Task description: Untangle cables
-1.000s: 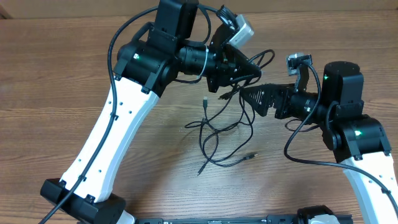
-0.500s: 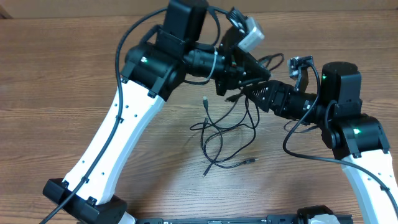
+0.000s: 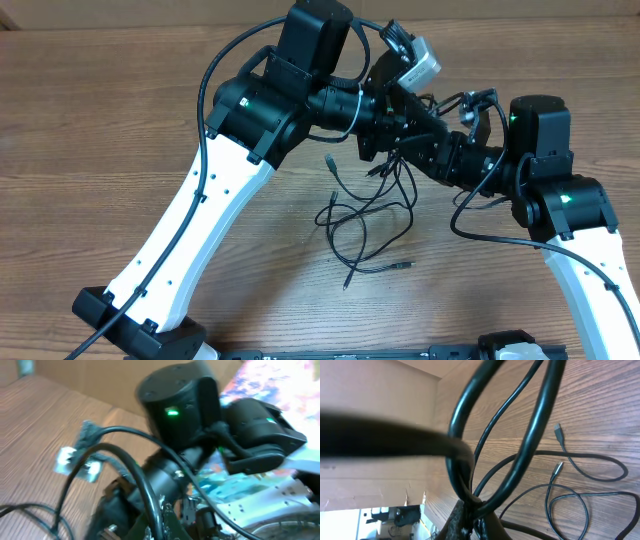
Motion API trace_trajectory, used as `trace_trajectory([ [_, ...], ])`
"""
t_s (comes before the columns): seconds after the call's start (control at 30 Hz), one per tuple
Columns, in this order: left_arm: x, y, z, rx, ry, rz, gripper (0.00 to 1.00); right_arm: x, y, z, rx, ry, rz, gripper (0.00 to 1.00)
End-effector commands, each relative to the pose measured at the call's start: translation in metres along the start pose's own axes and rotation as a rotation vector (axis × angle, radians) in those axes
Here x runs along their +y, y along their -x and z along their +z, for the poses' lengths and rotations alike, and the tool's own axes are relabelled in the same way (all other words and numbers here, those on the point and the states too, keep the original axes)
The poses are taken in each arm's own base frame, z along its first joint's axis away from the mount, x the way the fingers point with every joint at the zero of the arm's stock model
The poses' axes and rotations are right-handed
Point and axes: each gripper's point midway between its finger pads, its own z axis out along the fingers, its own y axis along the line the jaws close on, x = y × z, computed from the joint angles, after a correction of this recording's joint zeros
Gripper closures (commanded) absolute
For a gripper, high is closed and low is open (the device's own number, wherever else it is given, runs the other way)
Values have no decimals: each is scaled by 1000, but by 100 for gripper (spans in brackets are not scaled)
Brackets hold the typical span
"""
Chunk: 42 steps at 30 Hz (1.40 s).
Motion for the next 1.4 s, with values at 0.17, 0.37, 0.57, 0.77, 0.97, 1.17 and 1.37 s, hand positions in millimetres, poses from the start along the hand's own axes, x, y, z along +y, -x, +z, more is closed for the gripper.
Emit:
trace_trajectory([
  [0.17,101,-9,-56,-45,505,-287,96,9,1,-7,-15,15,-48,96],
  [0.37,130,-28,-97,-40,614,-393,96,4,4,-9,-38,-16,-67,96],
  [0.57,107,-25,-93,-29,429,-328,96,0,8,-9,-58,-43,-69,74],
  [0.77,71,-18,-69,-11,235,-195,96,4,7,-9,-50,-20,-73,14],
  [0.97,48,-18,-43,31,167,-49,96,22,1,-9,-10,77,-66,11],
  [1.17,33,-13,-24,43,129,130,96,31,-7,-10,41,131,57,16],
  [1.37,21,-9,-12,35,94,172,96,30,-6,-9,50,129,140,16],
])
